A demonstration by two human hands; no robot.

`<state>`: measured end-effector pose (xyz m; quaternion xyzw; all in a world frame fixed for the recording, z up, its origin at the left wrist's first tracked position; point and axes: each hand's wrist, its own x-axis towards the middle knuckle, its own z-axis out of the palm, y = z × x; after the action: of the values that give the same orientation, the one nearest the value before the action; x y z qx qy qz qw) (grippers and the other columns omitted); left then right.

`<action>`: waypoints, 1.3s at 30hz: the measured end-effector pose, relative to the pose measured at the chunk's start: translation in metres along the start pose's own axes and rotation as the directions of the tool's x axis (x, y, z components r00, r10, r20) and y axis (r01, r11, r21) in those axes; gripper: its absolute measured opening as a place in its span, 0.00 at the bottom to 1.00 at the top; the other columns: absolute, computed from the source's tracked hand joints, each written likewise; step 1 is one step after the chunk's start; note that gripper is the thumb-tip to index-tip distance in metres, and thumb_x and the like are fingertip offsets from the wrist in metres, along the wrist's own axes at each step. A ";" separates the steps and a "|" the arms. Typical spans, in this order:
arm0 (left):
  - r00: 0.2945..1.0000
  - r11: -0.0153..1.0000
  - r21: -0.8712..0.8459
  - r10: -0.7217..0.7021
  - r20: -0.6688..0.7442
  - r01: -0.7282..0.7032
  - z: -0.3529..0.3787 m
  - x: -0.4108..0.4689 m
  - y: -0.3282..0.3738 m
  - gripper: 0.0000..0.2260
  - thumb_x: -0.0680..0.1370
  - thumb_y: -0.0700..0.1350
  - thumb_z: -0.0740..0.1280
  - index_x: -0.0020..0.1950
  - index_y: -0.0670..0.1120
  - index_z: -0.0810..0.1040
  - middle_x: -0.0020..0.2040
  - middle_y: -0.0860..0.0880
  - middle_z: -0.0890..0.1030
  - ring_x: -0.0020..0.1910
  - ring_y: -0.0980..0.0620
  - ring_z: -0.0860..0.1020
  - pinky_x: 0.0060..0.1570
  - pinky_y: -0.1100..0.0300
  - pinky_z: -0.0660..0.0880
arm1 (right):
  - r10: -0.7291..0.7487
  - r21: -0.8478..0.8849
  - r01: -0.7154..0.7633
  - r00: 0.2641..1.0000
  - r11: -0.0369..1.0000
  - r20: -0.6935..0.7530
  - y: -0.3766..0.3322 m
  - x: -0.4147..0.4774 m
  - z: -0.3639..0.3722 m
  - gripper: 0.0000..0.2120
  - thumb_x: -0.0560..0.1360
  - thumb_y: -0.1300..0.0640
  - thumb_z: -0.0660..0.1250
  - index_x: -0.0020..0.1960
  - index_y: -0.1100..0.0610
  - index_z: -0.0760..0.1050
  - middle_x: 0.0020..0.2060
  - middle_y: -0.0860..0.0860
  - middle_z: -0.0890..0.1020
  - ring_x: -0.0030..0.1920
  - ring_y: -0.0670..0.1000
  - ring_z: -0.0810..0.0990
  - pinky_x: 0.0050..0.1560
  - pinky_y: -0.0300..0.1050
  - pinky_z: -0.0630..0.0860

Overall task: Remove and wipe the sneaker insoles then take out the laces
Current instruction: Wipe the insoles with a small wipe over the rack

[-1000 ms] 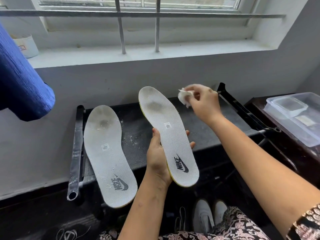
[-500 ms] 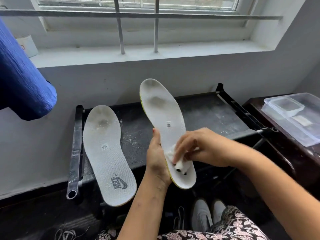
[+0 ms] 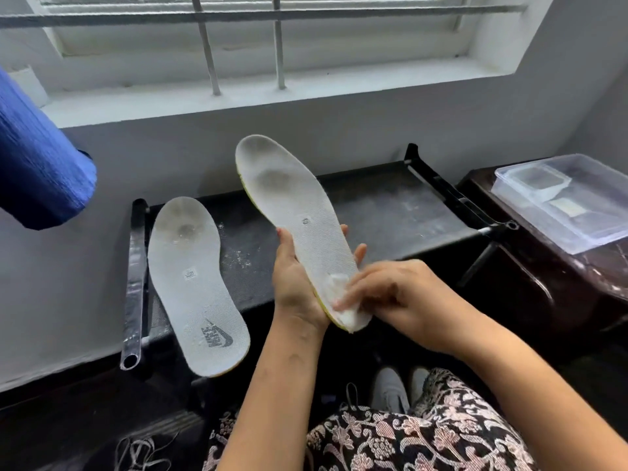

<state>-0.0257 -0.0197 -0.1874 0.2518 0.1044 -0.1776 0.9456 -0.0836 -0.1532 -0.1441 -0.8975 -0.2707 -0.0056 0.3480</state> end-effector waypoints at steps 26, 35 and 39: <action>0.996 0.998 0.030 0.059 0.067 -0.061 -0.010 -0.009 0.007 0.30 0.79 0.63 0.48 0.57 0.43 0.79 0.47 0.43 0.84 0.44 0.47 0.83 0.45 0.57 0.80 | 0.089 -0.128 -0.145 0.924 0.981 -0.371 0.004 0.061 0.015 0.16 0.72 0.68 0.64 0.58 0.58 0.79 0.53 0.53 0.80 0.53 0.51 0.79 0.58 0.43 0.74; 0.999 0.998 0.061 -0.036 0.010 0.035 -0.017 -0.007 0.012 0.33 0.77 0.66 0.50 0.53 0.39 0.80 0.48 0.40 0.80 0.46 0.44 0.79 0.52 0.52 0.75 | 0.138 -0.079 -0.122 0.959 0.989 0.247 -0.018 0.042 -0.010 0.18 0.65 0.68 0.70 0.49 0.50 0.84 0.42 0.46 0.85 0.45 0.44 0.82 0.48 0.38 0.77; 0.999 0.997 0.068 -0.027 0.043 0.024 -0.009 -0.010 0.008 0.28 0.79 0.62 0.49 0.57 0.41 0.77 0.47 0.40 0.82 0.44 0.45 0.82 0.44 0.55 0.81 | 0.052 -0.078 -0.054 0.998 0.996 -0.019 -0.018 0.081 -0.012 0.15 0.65 0.69 0.69 0.45 0.53 0.84 0.36 0.44 0.83 0.40 0.43 0.80 0.42 0.33 0.76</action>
<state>-0.0327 -0.0058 -0.1884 0.2783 0.0807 -0.1988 0.9362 -0.0212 -0.1107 -0.1082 -0.9173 -0.2433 -0.0148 0.3149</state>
